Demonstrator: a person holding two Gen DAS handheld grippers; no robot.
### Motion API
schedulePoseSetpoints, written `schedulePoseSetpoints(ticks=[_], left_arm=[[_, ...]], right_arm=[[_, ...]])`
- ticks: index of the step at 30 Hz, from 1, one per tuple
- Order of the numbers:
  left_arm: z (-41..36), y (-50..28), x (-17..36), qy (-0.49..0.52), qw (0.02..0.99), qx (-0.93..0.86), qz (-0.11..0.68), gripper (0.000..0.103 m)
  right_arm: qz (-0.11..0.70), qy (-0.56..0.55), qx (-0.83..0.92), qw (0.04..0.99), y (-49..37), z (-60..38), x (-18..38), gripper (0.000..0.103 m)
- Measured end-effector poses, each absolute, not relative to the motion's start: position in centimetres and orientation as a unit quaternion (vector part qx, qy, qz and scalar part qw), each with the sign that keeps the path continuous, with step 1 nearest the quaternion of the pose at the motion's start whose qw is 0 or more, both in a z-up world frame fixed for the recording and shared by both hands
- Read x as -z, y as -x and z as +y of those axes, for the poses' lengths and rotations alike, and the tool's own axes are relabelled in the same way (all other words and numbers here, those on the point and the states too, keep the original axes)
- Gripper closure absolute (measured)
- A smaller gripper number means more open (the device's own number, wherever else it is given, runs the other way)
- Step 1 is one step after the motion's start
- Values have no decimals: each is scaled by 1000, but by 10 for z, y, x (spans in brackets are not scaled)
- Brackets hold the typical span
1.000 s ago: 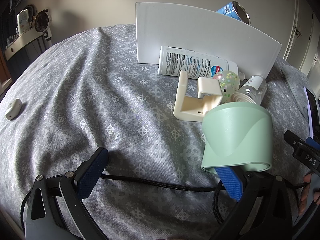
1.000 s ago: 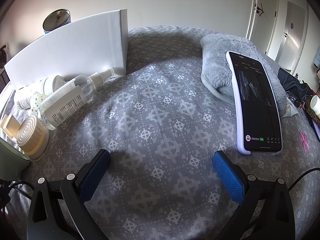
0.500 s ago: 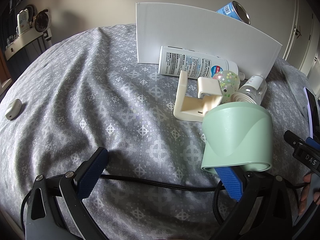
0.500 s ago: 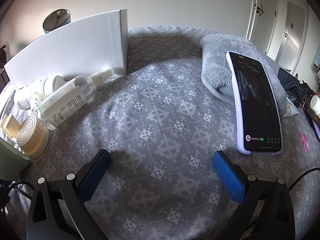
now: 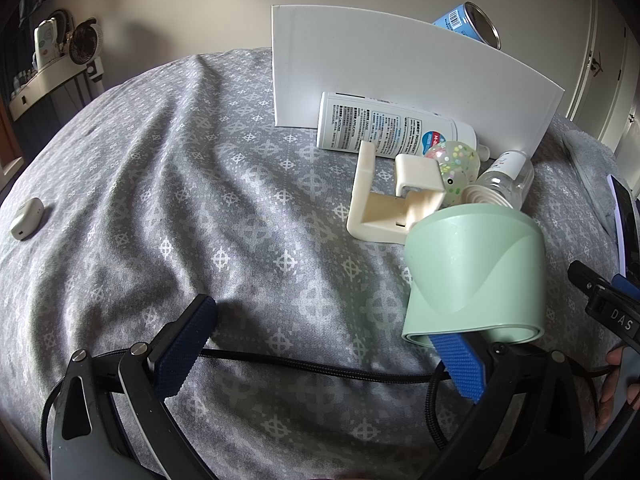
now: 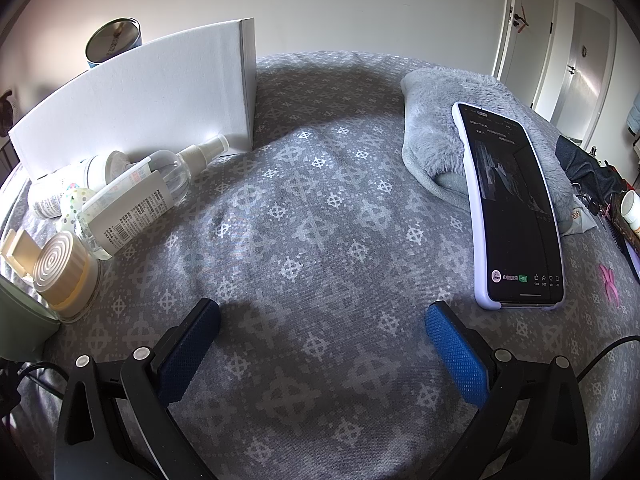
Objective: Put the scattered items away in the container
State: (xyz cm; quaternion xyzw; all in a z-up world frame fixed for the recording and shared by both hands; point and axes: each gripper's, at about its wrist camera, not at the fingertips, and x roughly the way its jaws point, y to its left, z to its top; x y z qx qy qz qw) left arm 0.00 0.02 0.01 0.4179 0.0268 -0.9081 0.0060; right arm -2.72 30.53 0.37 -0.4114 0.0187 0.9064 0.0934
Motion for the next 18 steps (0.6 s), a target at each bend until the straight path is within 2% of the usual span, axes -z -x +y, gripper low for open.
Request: schedulePoseSetpoints(ticks=[18], left_arm=[[0, -1, -1, -417, 6, 908, 28, 0]], right_arm=[[19, 411, -907, 93, 27, 305, -4, 0]])
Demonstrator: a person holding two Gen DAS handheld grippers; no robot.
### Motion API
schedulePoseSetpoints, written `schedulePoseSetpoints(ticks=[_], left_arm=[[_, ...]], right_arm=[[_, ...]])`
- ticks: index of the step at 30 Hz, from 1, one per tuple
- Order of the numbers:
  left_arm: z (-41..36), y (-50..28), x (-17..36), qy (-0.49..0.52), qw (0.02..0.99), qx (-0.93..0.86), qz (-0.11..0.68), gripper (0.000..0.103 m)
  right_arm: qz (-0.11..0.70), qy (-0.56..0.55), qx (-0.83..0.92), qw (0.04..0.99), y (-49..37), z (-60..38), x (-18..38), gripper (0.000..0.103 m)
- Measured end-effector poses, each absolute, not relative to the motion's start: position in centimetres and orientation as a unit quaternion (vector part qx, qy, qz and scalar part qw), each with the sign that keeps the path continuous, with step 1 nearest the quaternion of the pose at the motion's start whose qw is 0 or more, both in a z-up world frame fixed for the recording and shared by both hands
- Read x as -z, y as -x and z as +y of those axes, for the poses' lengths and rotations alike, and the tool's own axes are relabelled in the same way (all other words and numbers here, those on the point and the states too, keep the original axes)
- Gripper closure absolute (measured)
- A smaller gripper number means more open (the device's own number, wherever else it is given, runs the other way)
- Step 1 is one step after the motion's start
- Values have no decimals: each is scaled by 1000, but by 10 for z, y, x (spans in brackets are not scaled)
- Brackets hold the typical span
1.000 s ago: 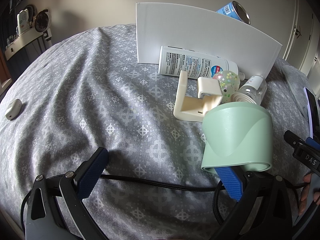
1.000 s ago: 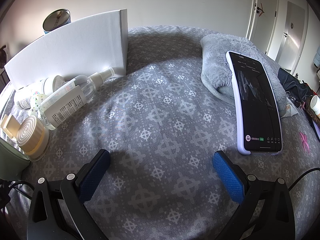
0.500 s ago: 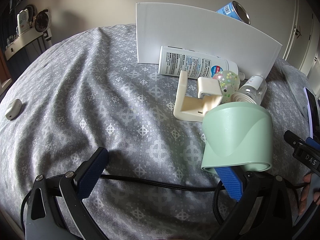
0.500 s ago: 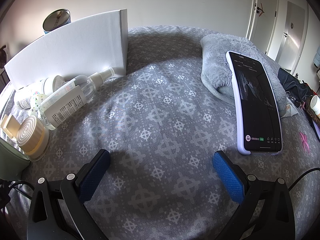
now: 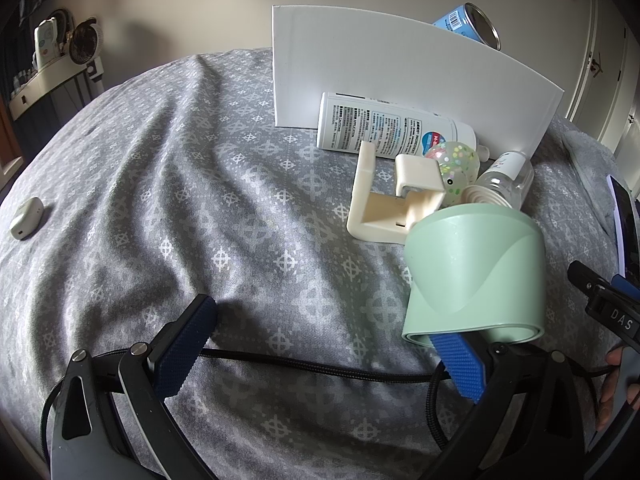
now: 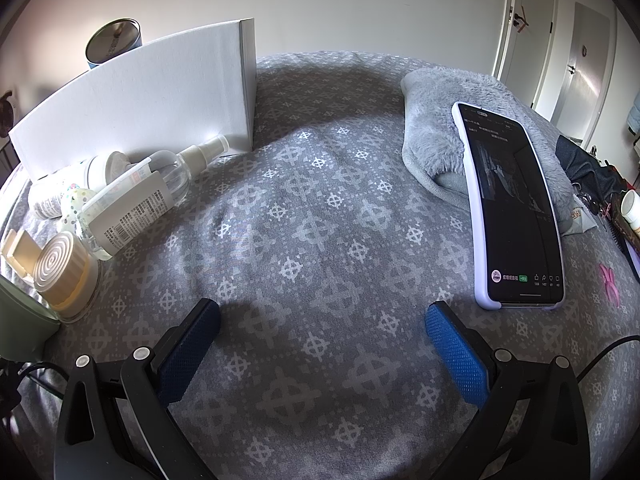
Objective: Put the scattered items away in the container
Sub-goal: 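Close the left gripper around the mint-green cup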
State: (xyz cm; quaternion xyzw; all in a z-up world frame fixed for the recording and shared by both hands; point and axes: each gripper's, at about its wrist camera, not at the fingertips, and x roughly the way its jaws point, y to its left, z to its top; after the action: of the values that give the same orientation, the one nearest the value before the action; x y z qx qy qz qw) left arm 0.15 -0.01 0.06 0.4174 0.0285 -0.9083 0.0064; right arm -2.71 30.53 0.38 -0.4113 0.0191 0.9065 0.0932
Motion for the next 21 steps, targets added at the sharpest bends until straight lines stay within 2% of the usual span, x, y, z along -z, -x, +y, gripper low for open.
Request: schedulePoseSetpoints(ticks=[6, 10, 14, 17, 21], left_arm=[[-6, -12, -12, -493, -20, 870, 6, 0], [-25, -44, -48, -501, -68, 860, 67, 0], [-32, -64, -94, -458, -83, 880, 100, 0], [-23, -48, -113, -438, -95, 889, 98, 0], [7, -3, -97, -485, -110, 865, 72, 0]], right_arm=[[21, 411, -907, 92, 27, 305, -4, 0], [20, 411, -907, 92, 29, 304, -3, 0], [21, 411, -907, 92, 29, 304, -3, 0], [21, 411, -907, 92, 29, 304, -3, 0], [22, 410, -907, 91, 32, 306, -4, 0]])
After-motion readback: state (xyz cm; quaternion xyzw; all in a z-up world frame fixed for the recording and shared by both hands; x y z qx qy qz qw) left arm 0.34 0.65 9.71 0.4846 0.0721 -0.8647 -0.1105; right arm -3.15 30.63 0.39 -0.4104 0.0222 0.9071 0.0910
